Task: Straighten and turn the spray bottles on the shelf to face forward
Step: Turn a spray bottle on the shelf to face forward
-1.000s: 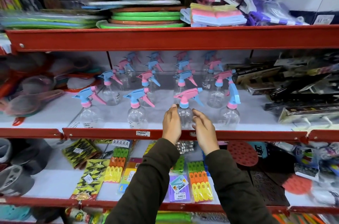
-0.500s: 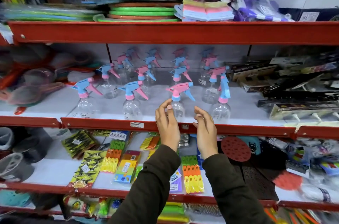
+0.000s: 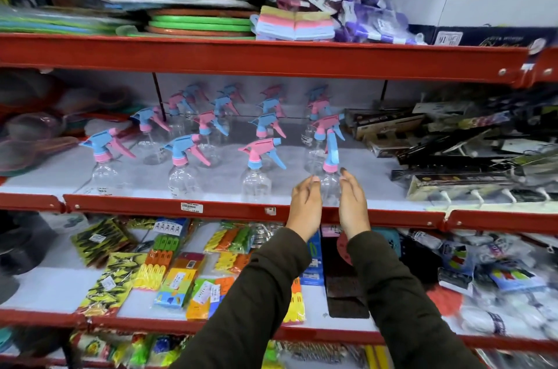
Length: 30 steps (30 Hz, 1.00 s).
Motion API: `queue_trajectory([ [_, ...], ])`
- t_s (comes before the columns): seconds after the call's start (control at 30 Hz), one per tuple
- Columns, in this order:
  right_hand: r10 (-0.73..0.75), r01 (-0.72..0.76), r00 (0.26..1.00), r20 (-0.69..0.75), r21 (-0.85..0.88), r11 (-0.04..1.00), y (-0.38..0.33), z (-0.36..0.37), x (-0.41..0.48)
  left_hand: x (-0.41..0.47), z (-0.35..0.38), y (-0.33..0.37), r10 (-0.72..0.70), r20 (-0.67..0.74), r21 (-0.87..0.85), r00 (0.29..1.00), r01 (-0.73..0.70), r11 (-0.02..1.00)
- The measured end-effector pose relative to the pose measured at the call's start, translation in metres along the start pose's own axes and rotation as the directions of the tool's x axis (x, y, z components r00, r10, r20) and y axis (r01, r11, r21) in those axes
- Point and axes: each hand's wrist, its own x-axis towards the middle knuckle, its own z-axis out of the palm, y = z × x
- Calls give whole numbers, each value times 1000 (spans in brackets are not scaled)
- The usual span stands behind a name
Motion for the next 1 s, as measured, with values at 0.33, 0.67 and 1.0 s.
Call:
queue_trajectory([
  [0.33, -73, 78, 996, 55, -99, 992, 5, -12, -7, 22, 3, 3, -20, 39, -27, 999, 21, 999],
  [0.67, -54, 56, 998, 26, -95, 994, 2, -16, -1, 21, 6, -5, 72, -146, 4, 987, -72, 997],
  [1.0, -78, 85, 995, 67, -116, 990, 4, -12, -14, 21, 6, -1, 17, -35, -7, 999, -17, 1000],
])
